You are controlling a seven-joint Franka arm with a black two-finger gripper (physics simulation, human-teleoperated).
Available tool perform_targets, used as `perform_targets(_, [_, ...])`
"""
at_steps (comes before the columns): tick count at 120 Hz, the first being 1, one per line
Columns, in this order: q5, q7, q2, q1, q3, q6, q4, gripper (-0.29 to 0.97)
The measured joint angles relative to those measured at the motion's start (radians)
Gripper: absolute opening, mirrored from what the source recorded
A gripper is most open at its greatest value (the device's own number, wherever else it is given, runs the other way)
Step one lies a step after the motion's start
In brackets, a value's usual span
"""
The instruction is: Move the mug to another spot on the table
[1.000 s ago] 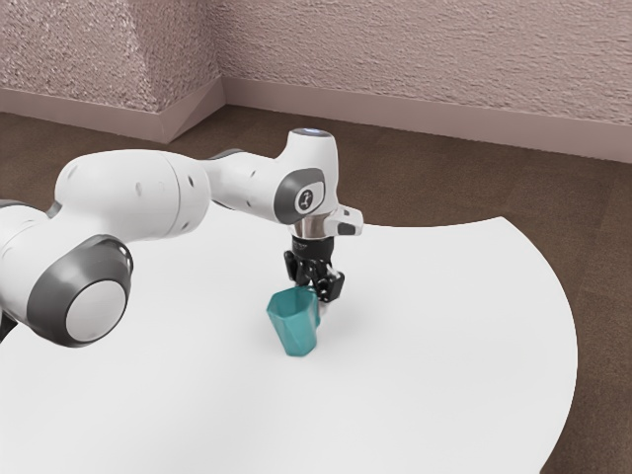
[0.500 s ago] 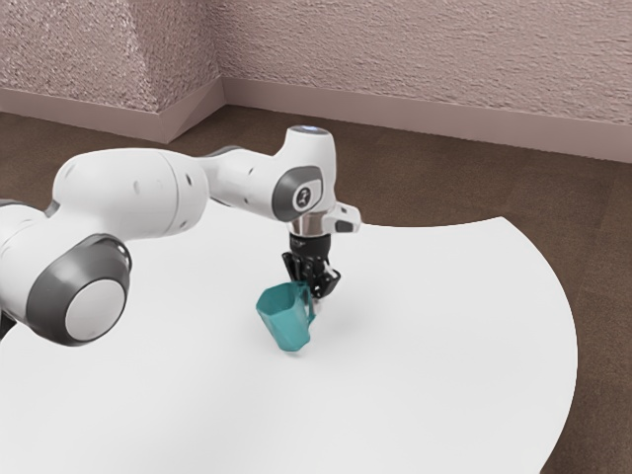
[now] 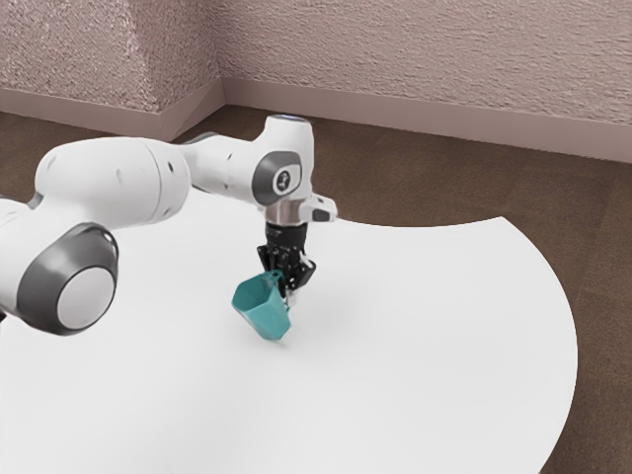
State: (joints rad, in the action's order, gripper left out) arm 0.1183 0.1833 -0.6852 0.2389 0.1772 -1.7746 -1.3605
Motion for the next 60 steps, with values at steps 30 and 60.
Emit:
perform_targets(30, [0.000,-0.002,0.006,-0.047,-0.001,0.062,0.008,-0.03])
perform_targets(60, [-0.012,-0.003,0.001,-0.096,-0.004,0.101,0.012,-0.04])
